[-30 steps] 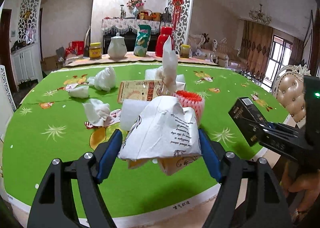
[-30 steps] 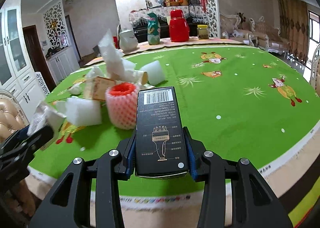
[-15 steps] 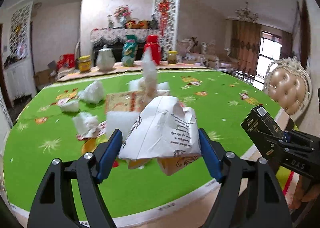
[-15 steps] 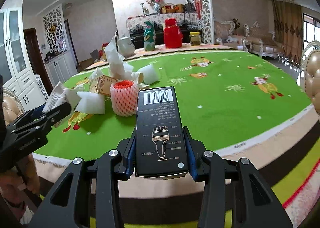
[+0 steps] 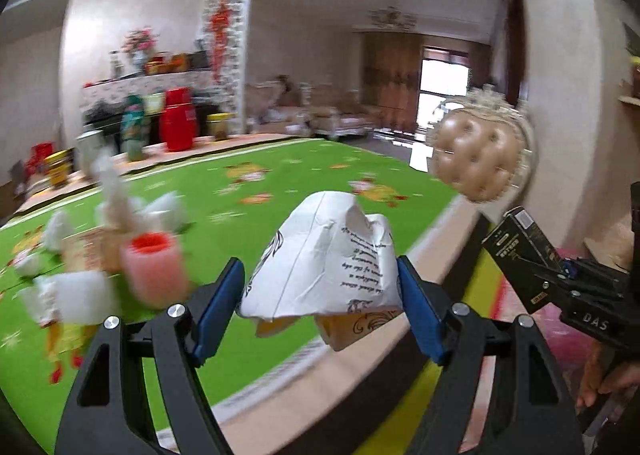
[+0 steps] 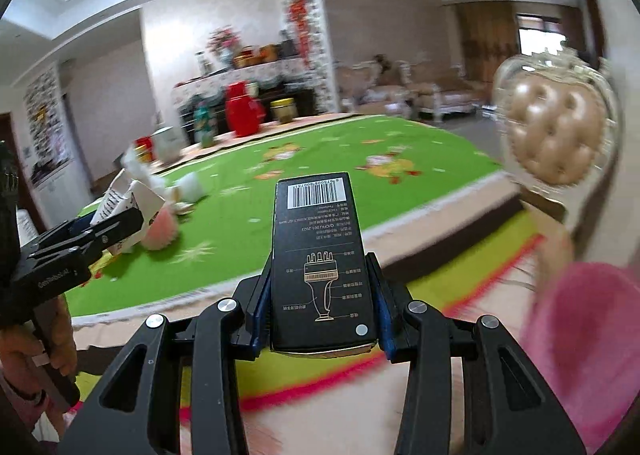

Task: Collect trash
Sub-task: 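Carry the wrapper and black box to the pink bin and release both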

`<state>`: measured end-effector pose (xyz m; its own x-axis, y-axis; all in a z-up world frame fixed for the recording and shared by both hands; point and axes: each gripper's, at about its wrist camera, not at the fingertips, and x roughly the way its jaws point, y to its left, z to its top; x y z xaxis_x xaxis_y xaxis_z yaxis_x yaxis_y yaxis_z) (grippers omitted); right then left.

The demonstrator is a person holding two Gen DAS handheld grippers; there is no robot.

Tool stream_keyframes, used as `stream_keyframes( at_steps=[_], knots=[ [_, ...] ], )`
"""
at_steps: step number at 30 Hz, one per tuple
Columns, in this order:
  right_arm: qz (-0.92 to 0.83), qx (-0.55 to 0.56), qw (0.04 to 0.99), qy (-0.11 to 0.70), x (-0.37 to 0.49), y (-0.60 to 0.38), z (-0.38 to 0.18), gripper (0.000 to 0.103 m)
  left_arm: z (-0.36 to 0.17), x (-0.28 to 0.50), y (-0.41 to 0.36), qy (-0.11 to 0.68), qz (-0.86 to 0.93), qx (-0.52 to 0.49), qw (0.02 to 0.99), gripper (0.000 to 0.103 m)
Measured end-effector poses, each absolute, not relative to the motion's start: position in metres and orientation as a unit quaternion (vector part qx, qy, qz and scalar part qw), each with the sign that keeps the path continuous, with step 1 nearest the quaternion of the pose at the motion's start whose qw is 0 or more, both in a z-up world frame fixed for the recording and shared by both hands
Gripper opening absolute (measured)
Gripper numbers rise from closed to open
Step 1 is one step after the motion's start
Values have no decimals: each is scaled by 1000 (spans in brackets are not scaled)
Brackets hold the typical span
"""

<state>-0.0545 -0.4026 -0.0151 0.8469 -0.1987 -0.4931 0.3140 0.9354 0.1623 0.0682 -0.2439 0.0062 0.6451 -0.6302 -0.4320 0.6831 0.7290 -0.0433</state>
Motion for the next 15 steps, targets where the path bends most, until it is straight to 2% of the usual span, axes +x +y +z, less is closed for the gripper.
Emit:
stream_keyframes(
  at_steps=[15],
  knots=[
    [-318,162,908,220,-195,-496,-26,41,-9,-23,-406,216,-554,117,795,74]
  ],
)
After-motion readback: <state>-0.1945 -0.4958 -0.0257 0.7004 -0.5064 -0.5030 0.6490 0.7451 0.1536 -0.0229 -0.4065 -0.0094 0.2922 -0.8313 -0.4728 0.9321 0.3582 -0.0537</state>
